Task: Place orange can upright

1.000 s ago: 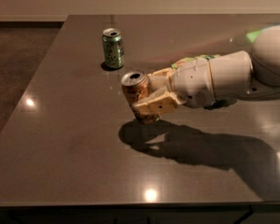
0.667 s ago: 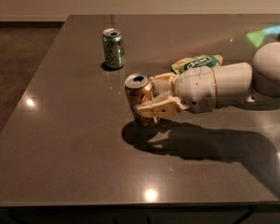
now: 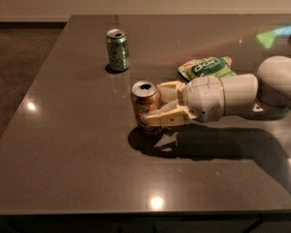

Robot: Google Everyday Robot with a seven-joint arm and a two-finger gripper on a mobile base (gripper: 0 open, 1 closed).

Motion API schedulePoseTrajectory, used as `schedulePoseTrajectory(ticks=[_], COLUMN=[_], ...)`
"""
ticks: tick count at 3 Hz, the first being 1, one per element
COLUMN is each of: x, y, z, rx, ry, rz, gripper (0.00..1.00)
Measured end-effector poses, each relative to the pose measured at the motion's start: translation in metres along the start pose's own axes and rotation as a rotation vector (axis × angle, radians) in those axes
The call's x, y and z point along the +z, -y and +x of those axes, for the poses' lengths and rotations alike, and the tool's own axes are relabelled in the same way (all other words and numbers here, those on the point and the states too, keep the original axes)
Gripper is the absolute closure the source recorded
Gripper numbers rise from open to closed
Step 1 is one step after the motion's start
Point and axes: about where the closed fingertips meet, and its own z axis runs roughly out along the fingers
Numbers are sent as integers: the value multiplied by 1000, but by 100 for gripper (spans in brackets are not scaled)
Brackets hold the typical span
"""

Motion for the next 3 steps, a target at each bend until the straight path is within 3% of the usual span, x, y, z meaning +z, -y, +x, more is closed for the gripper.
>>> schedulePoseTrajectory(ticks=[1,3], x=[1,3], y=[-2,-3], z=[6,10], rx=[-6,-7], ry=[26,35], rz=[-29,-44], gripper=[52,6])
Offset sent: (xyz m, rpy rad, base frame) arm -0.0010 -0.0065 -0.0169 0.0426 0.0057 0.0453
